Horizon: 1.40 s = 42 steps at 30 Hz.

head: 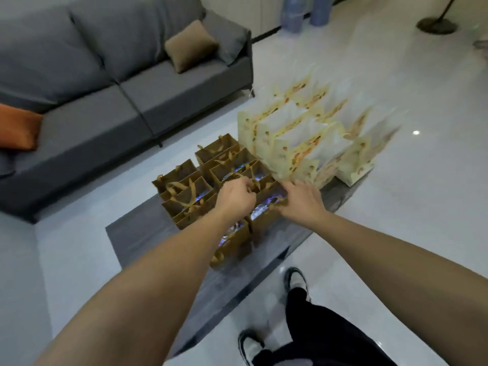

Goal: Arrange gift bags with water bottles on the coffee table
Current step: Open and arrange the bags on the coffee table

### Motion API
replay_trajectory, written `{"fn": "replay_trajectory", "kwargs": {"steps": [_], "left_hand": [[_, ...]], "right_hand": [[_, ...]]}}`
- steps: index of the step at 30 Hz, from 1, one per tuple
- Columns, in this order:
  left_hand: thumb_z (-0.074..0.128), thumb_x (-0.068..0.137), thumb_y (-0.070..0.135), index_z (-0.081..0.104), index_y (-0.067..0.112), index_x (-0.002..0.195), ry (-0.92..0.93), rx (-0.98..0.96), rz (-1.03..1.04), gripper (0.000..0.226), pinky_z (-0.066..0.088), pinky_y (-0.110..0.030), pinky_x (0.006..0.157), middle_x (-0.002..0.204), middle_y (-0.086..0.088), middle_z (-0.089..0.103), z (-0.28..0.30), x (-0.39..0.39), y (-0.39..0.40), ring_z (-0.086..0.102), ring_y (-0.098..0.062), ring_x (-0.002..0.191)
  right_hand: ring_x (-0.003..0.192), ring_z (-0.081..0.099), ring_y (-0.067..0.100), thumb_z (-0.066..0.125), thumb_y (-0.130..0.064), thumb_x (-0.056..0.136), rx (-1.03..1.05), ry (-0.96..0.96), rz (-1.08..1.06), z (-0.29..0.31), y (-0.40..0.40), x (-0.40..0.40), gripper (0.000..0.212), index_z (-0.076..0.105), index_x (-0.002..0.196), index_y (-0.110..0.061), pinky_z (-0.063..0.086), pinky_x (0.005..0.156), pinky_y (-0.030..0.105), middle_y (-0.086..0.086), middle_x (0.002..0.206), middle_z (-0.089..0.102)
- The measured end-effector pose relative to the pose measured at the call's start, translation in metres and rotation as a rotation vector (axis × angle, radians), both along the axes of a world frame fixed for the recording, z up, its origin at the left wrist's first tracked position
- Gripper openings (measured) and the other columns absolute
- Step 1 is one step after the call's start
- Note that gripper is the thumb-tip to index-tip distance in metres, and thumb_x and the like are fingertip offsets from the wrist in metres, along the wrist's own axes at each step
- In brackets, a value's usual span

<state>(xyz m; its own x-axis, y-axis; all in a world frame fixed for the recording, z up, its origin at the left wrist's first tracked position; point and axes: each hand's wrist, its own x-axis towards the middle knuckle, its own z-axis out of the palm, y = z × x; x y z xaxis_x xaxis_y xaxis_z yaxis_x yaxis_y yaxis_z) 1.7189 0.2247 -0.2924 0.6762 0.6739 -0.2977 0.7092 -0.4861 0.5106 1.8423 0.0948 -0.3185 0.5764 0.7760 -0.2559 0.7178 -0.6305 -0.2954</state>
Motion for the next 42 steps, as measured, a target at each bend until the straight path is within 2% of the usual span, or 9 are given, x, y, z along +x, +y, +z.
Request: {"fn": "replay_trajectory", "kwargs": {"steps": [2,7,11,13,20,26,33,38,42], "left_hand": [[0.056,0.095,0.021,0.062,0.019,0.127,-0.003,0.051,-0.114,0.033,0.054,-0.042,0.094,0.121,-0.007,0.066,0.023,0.030,-0.024,0.061,-0.027,0.110],[0.051,0.100,0.025,0.051,0.018,0.140,0.049,0.197,-0.444,0.041,0.051,-0.033,0.083,0.121,-0.008,0.064,0.061,0.113,-0.099,0.060,-0.024,0.099],[0.053,0.097,0.026,0.053,0.018,0.140,0.008,0.269,-0.629,0.043,0.048,-0.036,0.093,0.137,-0.009,0.057,0.068,0.184,-0.183,0.055,-0.028,0.121],[0.054,0.097,0.024,0.054,0.016,0.139,-0.019,0.278,-0.708,0.042,0.046,-0.034,0.093,0.136,-0.011,0.057,0.068,0.221,-0.231,0.055,-0.029,0.122],[0.057,0.096,0.025,0.053,0.017,0.141,-0.008,0.204,-0.997,0.046,0.044,-0.029,0.092,0.137,-0.010,0.056,0.047,0.334,-0.437,0.055,-0.026,0.122],[0.058,0.097,0.028,0.051,0.017,0.143,0.033,0.166,-1.272,0.048,0.043,-0.031,0.096,0.138,-0.009,0.054,0.030,0.387,-0.593,0.052,-0.026,0.125],[0.058,0.097,0.028,0.050,0.018,0.143,0.081,0.130,-1.587,0.049,0.043,-0.030,0.096,0.140,-0.008,0.052,-0.006,0.446,-0.744,0.051,-0.026,0.126],[0.058,0.097,0.029,0.050,0.017,0.144,0.109,0.085,-1.824,0.050,0.042,-0.030,0.097,0.140,-0.009,0.052,-0.036,0.489,-0.845,0.051,-0.027,0.127],[0.059,0.097,0.028,0.050,0.015,0.144,0.163,0.075,-2.003,0.050,0.042,-0.031,0.097,0.141,-0.011,0.053,-0.052,0.507,-0.911,0.052,-0.028,0.127]], "right_hand": [[0.132,0.044,0.034,0.066,-0.049,0.087,0.032,0.001,-0.113,0.014,-0.033,0.016,0.075,0.035,0.152,-0.029,0.040,0.103,0.043,0.007,0.144,0.047],[0.131,0.044,0.036,0.066,-0.051,0.085,0.143,0.008,-0.382,0.034,-0.135,0.061,0.079,0.033,0.153,-0.028,0.044,0.102,0.044,0.008,0.144,0.047],[0.131,0.044,0.035,0.067,-0.049,0.086,0.174,0.008,-0.587,0.036,-0.233,0.099,0.079,0.032,0.153,-0.026,0.043,0.102,0.044,0.009,0.145,0.048],[0.135,0.041,0.034,0.066,-0.048,0.088,0.181,0.015,-0.674,0.034,-0.284,0.121,0.079,0.029,0.155,-0.025,0.040,0.105,0.044,0.008,0.148,0.045],[0.137,0.037,0.033,0.065,-0.044,0.091,0.170,0.052,-1.009,0.021,-0.481,0.182,0.076,0.029,0.155,-0.024,0.035,0.108,0.045,0.009,0.149,0.043],[0.134,0.041,0.033,0.066,-0.045,0.091,0.166,0.110,-1.302,0.005,-0.622,0.194,0.076,0.031,0.154,-0.024,0.038,0.106,0.044,0.009,0.146,0.046],[0.130,0.044,0.032,0.064,-0.046,0.091,0.148,0.178,-1.647,-0.022,-0.733,0.191,0.074,0.032,0.154,-0.024,0.041,0.104,0.043,0.009,0.143,0.048],[0.128,0.048,0.033,0.066,-0.044,0.091,0.121,0.169,-1.903,-0.035,-0.798,0.203,0.065,0.042,0.146,-0.021,0.044,0.104,0.044,0.011,0.141,0.052],[0.135,0.043,0.032,0.064,-0.045,0.093,0.119,0.225,-2.056,-0.040,-0.827,0.208,0.069,0.037,0.151,-0.021,0.040,0.110,0.045,0.010,0.149,0.047]]}}
